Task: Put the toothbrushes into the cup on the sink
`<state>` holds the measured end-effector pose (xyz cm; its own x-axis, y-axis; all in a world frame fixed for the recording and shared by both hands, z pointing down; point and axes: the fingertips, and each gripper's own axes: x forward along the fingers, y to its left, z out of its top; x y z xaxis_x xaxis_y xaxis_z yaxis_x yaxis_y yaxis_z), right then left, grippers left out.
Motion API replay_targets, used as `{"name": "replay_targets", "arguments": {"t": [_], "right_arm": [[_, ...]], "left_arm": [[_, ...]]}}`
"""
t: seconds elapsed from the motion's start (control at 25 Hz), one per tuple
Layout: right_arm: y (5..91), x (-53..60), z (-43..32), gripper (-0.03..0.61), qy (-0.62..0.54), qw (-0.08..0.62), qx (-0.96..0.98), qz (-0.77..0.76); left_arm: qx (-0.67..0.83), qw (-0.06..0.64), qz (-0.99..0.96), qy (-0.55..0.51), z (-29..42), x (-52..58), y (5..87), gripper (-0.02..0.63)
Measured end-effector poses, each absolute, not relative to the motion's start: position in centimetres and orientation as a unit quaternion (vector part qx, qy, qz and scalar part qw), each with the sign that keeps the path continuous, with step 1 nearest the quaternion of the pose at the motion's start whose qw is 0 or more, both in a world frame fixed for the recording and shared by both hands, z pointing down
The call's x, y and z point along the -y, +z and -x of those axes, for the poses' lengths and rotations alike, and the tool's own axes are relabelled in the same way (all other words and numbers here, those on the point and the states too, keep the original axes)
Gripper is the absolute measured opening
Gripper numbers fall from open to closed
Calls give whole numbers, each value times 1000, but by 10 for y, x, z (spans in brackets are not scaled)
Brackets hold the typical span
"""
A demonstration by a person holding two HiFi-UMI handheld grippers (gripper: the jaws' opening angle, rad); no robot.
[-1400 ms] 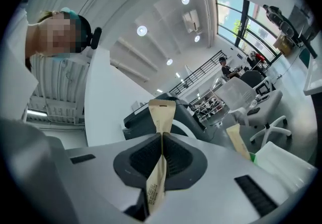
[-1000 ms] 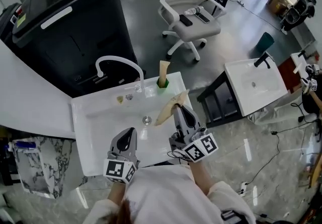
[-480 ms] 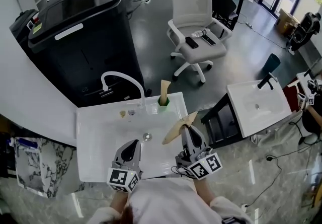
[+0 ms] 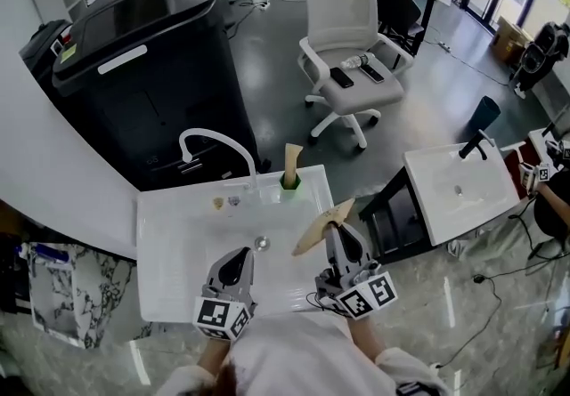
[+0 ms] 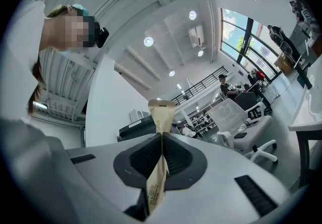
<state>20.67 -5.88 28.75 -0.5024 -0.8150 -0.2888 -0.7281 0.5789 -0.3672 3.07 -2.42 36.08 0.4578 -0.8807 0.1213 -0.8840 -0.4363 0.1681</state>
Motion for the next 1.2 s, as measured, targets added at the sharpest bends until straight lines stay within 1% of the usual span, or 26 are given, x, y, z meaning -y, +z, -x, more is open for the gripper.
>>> {"name": "replay_targets", "arguments": {"t": [0.2,0.6,1.2], "right_arm": [[286,63,-203,18,-98,221,-863,444],[287,71,-221,18,-94,220,-850,470],[301,114,-229,18,-97,198,-846,486]], "left_arm": [[529,101,-842,10,-25,29,359,13],[510,110,-853,17,-38,43,363,12],[500,143,-854,34,-49,70,383,13]]}}
